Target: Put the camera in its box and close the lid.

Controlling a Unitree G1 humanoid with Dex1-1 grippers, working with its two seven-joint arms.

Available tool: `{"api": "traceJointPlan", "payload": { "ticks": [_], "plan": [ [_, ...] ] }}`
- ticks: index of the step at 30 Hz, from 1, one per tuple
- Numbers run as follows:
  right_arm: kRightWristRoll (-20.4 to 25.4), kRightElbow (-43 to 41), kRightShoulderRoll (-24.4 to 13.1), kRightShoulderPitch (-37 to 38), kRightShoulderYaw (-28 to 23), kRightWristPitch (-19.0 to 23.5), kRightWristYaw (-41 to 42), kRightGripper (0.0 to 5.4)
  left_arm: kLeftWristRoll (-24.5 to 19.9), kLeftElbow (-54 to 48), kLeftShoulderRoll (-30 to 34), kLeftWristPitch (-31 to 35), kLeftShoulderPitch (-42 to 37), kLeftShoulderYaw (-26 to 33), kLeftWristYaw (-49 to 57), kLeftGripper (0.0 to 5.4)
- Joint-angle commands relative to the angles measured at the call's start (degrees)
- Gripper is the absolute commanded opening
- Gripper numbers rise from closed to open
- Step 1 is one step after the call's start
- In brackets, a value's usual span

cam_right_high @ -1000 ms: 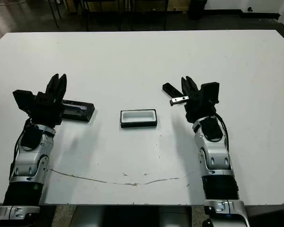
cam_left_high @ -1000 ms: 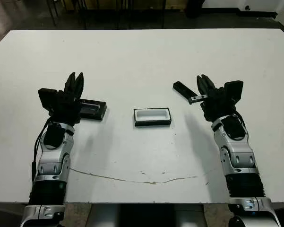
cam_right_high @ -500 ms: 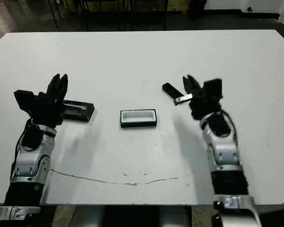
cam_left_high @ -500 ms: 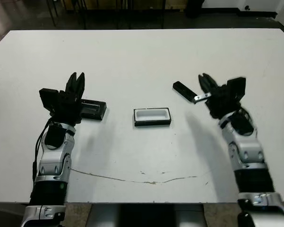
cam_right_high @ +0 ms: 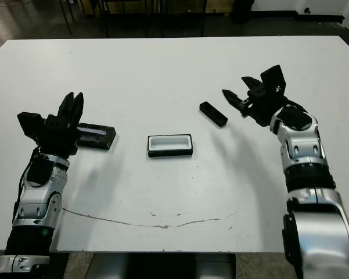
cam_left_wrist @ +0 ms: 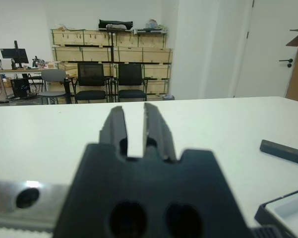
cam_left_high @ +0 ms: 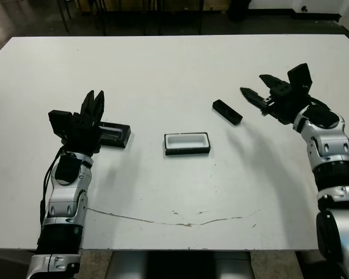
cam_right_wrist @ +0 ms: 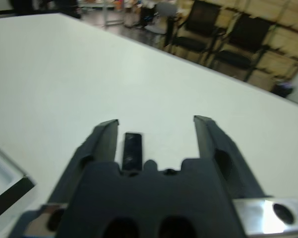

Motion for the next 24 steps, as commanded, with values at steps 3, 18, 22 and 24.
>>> {"api": "traceJointPlan", "payload": {
  "ticks": [3,18,22,24],
  "plan": [
    [-0.34,4.96,-0.35,-2.20,0.72,-0.32,4.27,4.53,0.66,0.15,0.42,0.95,1.12,-0.12,0.48,0.00],
    [-1.17,12.05,0.78,-4.71,0.30,-1.73,4.42,5.38,-0.19,-0.27,0.45,2.13,1.02,-0.13,-0.03,0.00],
    [-2.18,13.85,0.89,-5.48,0.98,-2.34,3.66,5.38,0.10,-0.26,0.43,1.94,1.04,-0.20,0.11,0.00],
    [-3.22,14.97,0.97,-5.96,1.63,-3.09,3.08,5.38,0.18,-0.11,0.49,1.71,1.04,-0.24,0.02,0.00]
  ]
}}
